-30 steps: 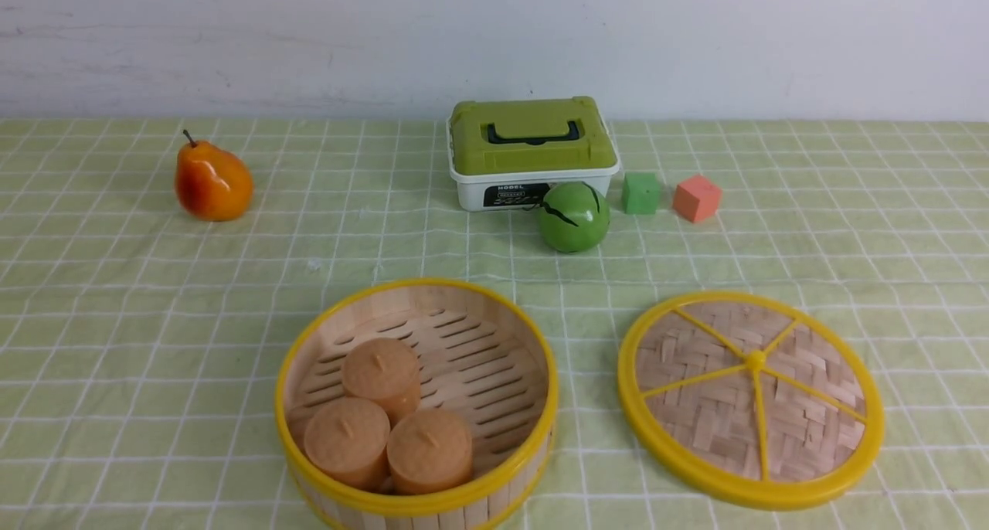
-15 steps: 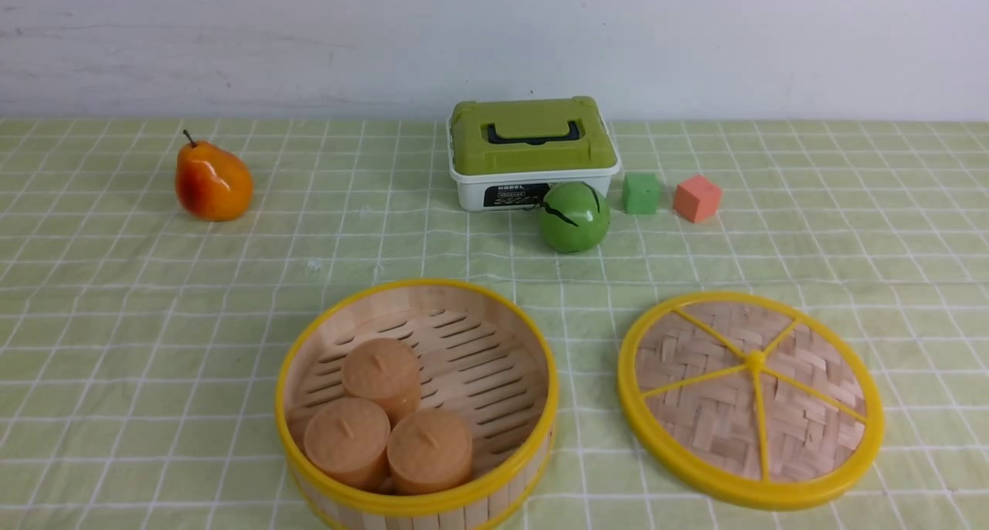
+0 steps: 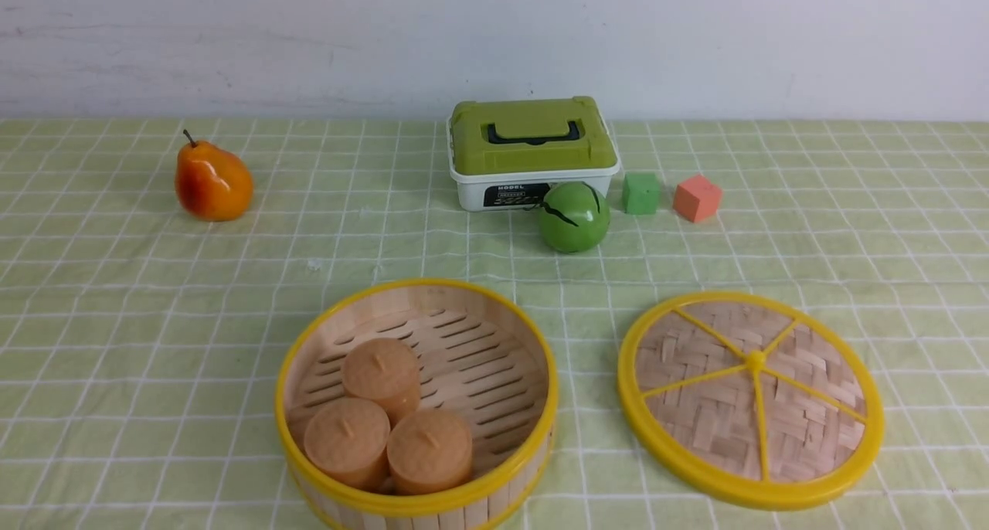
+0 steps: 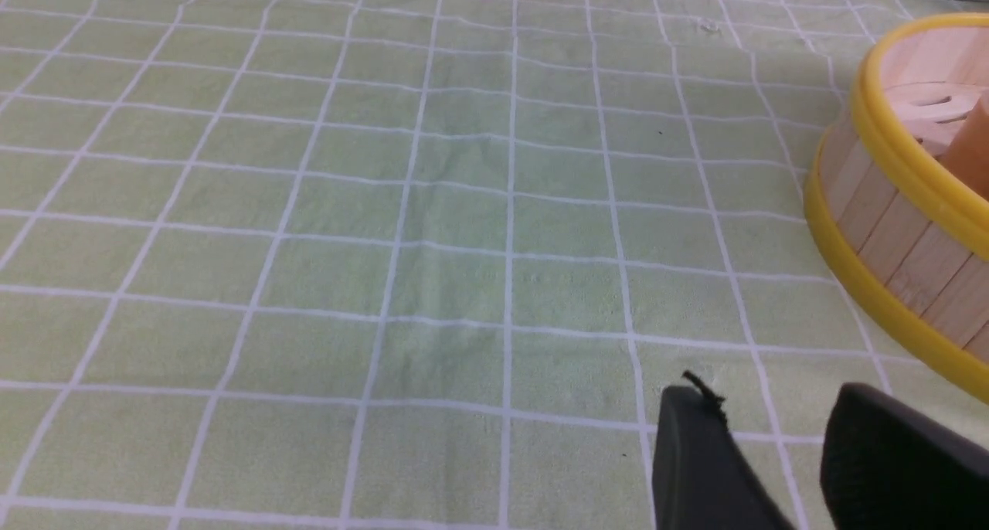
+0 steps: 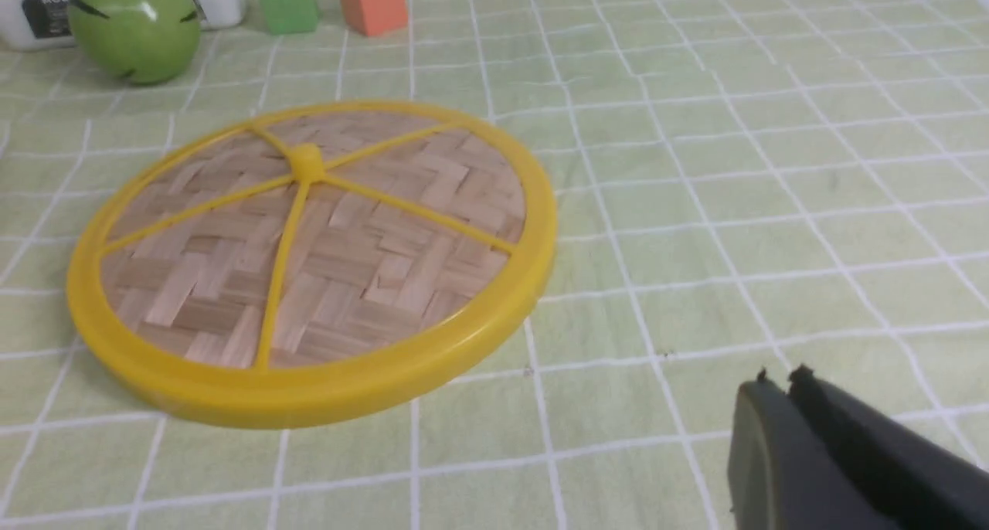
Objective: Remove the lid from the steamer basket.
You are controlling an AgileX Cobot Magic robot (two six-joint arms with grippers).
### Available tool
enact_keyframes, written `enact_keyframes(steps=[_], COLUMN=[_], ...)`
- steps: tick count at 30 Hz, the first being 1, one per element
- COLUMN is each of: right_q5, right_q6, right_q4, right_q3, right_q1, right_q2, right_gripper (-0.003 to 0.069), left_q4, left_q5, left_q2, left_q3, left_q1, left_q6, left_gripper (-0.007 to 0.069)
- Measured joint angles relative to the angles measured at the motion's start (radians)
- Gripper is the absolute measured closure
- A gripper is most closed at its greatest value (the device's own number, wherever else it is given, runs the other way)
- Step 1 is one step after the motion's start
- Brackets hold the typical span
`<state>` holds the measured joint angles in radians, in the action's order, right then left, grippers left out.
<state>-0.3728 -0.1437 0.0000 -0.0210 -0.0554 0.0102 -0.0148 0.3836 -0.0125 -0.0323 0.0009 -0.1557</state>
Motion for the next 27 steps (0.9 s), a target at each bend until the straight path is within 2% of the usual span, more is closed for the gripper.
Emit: enact_keyframes(steps=[27], right_q5=[-0.015], right_q6=[-0.010], right_q4=[0.000], right_q3=[0.004], right_q1=[0.005], right_q2=[0.000], right_gripper=[0.0615], left_q4=[0.000], left_q5=[0.000], left_q2=[0.000], left_q3=[0.000], left_q1=[0.000], left_q6=[0.000], left_gripper=[0.0386])
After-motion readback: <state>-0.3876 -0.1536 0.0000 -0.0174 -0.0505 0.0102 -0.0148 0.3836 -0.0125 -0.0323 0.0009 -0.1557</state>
